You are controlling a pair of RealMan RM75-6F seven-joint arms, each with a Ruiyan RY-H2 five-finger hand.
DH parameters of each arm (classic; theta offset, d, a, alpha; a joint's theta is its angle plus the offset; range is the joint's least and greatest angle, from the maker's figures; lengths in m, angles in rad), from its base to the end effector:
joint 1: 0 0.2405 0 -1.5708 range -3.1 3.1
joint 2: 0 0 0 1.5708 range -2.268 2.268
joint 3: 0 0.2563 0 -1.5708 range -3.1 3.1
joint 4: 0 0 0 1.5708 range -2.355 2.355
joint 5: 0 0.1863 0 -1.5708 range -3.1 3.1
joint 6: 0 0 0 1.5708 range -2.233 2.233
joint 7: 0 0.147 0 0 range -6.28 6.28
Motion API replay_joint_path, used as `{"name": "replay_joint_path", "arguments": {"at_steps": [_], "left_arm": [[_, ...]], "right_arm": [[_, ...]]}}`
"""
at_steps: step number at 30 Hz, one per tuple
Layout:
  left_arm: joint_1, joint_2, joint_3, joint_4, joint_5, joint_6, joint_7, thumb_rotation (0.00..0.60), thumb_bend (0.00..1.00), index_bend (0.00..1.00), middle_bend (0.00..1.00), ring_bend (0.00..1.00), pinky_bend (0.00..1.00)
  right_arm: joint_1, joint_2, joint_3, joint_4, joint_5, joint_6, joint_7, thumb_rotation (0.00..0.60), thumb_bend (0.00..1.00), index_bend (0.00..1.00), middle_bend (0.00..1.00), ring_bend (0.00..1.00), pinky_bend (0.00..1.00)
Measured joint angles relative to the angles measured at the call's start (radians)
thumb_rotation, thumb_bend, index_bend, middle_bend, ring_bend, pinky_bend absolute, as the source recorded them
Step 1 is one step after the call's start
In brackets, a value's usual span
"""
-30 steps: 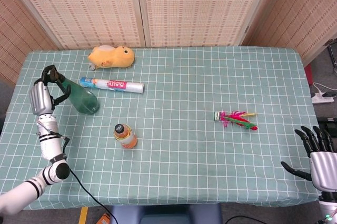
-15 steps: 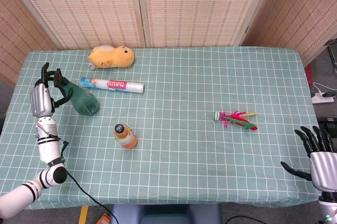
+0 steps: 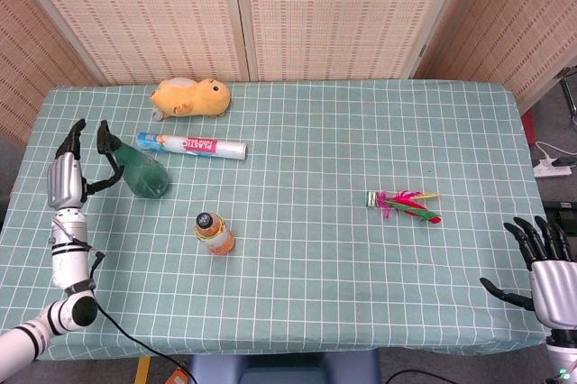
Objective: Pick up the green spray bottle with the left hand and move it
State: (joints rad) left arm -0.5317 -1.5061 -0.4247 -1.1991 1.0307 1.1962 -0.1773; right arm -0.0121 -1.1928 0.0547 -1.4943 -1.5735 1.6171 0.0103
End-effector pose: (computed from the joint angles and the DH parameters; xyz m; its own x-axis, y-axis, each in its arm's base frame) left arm -0.2636 0.3738 0.1350 -0.0319 -0.2170 0.9757 0.9959 0.0755 0.0494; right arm -0.3155 -0.1526 0.1814 0.4289 0.0955 0.8983 -0.9028 0.0114 0.4298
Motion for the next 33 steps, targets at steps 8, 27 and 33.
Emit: {"name": "replay_joint_path", "arguments": {"at_steps": [8, 27, 33], "left_arm": [[0.032, 0.045, 0.013, -0.036, -0.001, 0.001, 0.010, 0.600, 0.18, 0.00, 0.01, 0.05, 0.11], [0.207, 0.418, 0.177, -0.491, -0.008, 0.056, 0.477, 0.600, 0.26, 0.14, 0.22, 0.20, 0.30], [0.299, 0.450, 0.277, -0.495, 0.262, 0.169, 0.314, 0.600, 0.25, 0.17, 0.28, 0.22, 0.27]], "right_arm": [[0.001, 0.002, -0.002, 0.001, -0.004, -0.001, 0.014, 0.600, 0.00, 0.17, 0.13, 0.00, 0.00], [0.008, 0.010, -0.005, -0.011, -0.001, -0.016, 0.007, 0.600, 0.00, 0.25, 0.15, 0.00, 0.00], [0.007, 0.011, -0.006, -0.009, -0.005, -0.014, 0.011, 0.600, 0.00, 0.26, 0.17, 0.00, 0.00]]}}
